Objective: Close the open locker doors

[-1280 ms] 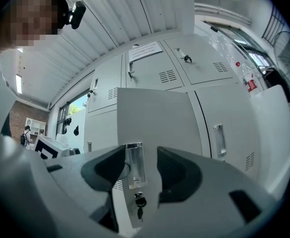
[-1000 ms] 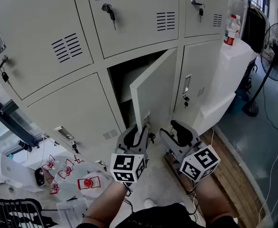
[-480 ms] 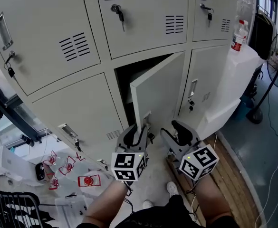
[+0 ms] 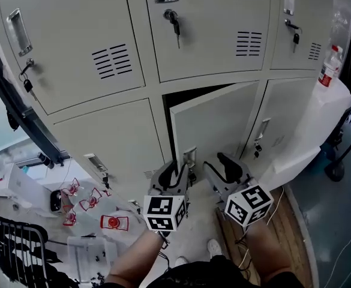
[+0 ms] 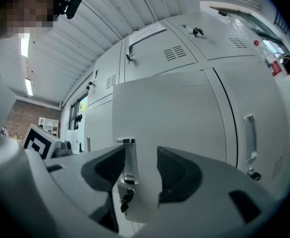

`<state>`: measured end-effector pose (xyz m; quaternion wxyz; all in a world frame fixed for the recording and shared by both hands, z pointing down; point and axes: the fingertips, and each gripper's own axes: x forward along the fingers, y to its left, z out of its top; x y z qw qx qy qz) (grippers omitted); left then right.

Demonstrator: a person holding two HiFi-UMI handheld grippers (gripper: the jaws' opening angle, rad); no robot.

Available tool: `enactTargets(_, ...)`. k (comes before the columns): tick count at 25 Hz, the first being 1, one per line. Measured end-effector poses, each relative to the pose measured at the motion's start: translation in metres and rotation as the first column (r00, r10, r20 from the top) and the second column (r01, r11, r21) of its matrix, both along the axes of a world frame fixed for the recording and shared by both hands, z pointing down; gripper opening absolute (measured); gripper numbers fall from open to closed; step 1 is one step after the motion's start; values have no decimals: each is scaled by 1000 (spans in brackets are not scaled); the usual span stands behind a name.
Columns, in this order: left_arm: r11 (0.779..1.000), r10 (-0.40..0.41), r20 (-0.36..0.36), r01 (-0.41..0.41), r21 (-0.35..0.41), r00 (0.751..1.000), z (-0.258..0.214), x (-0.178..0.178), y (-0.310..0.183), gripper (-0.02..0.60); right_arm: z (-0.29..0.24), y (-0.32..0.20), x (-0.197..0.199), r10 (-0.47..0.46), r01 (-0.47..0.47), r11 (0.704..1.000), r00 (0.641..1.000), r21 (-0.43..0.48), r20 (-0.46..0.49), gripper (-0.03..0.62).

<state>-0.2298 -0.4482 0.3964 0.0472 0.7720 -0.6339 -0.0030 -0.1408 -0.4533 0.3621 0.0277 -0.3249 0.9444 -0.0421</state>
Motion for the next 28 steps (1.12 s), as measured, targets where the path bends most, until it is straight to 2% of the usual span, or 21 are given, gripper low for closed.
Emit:
enactTargets(4, 998, -58, 1, 58, -1, 998, 1, -10, -5, 82, 1, -13, -10, -45, 45, 999, 999, -3, -2, 190)
enactTargets(14, 988, -151, -14, 151, 15, 988, -3, -33, -5, 67, 7, -37, -31, -123, 123, 992, 992, -19, 9, 190)
enactTargets(19, 980, -198, -20, 199, 25, 980, -6, -48, 1, 17, 7, -44, -38, -140, 140, 990, 990, -17, 16, 190)
enactTargets(28, 973, -230, -21, 231, 16, 973, -6, -55, 8, 3, 5, -57, -44, -152, 153, 988, 988, -17, 29, 190)
